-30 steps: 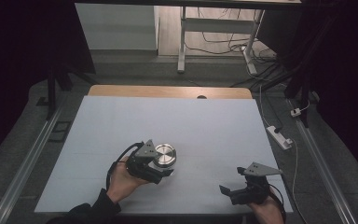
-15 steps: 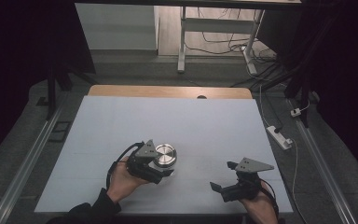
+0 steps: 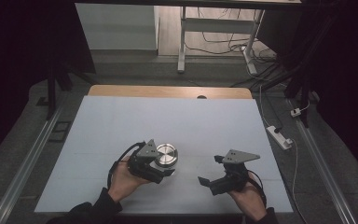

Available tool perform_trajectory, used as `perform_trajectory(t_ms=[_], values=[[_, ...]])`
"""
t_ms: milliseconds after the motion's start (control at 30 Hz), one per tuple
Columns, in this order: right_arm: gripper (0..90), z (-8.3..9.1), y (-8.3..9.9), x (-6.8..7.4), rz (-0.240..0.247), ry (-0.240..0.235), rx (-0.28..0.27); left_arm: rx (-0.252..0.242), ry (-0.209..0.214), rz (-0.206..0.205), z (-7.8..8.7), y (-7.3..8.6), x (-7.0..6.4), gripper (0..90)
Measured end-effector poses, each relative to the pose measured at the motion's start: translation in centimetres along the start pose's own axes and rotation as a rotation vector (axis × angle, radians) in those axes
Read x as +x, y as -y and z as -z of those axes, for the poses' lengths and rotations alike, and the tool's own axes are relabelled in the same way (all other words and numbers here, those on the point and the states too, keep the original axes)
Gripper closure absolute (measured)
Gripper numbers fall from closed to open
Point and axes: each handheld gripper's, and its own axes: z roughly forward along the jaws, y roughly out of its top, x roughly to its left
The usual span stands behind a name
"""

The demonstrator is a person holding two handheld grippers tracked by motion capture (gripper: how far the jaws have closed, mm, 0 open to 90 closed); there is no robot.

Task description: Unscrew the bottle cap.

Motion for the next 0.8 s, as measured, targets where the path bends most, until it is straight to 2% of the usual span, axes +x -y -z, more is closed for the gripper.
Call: perform_trajectory(t_ms=[133, 300, 467, 633, 800], values=[[0.0, -0.8, -0.9, 0.3, 0.01, -0.016, 0.027, 0.003, 0.001, -0.007, -0.1, -0.1, 0.0, 15.5], [0.0, -1.6, -2.0, 0.9, 0.044, 0.001, 0.027, 0.006, 0.001, -0.008, -0.4, -0.1, -0.1, 15.5], [0.0, -2.5, -3.1, 1.4, 0.051, -0.022, 0.034, 0.008, 0.004, -0.013, -0.5, -0.2, -0.1, 15.5], [0.0, -3.2, -4.1, 1.8, 0.07, -0.047, 0.024, 0.003, 0.005, -0.012, -0.6, -0.2, -0.2, 15.5], [0.0, -4.0, -5.2, 2.2, 0.096, -0.05, 0.007, 0.001, 0.007, -0.011, -0.7, -0.3, -0.3, 15.5]])
